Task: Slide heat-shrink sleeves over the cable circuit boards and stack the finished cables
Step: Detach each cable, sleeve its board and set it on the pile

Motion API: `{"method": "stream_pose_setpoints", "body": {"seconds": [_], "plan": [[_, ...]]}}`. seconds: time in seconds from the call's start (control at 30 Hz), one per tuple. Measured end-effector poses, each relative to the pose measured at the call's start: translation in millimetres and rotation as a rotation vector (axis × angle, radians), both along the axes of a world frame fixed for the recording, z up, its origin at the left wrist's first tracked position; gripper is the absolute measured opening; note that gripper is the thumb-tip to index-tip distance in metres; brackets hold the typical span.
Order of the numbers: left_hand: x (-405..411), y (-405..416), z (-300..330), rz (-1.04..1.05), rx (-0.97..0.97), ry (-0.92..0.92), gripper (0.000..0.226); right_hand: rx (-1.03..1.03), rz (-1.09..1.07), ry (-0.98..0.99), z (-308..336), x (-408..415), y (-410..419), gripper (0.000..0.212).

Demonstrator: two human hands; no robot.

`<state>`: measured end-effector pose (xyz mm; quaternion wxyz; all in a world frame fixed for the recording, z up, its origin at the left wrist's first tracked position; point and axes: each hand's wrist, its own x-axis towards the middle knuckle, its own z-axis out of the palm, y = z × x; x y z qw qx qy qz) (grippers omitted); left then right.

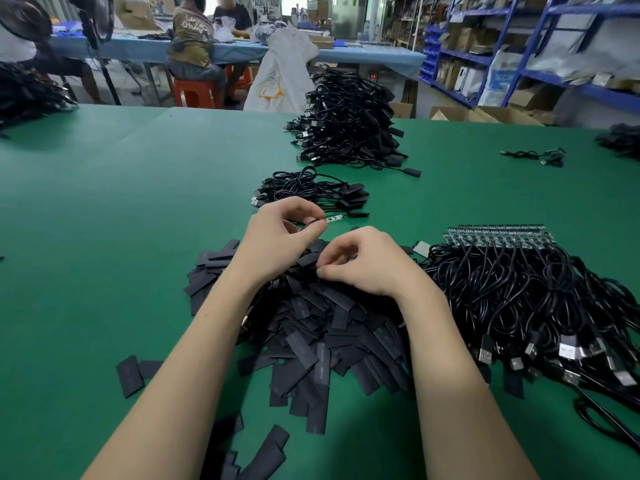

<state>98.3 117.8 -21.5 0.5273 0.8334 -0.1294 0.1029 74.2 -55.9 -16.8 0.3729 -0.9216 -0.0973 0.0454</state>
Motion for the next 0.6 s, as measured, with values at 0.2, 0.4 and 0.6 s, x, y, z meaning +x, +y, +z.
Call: {"method": "stream_pose_setpoints", "body": {"seconds": [0.2,0.4,0.6], "plan": [[-2,-3,2,-0.021,-0.023,0.002,0.007,-0.037,-0.001,0.031,-4,1,-2,0.018],[-2,-2,3,-0.029,0.036,0.001,0.012,-0.135,-0.002,0.003,-7,2,8,0.016],[-2,-4,8,-0.039,0.094,-0.025,0.011,-0.092,-0.007,-0.087,-7,1,8,0.013]]}}
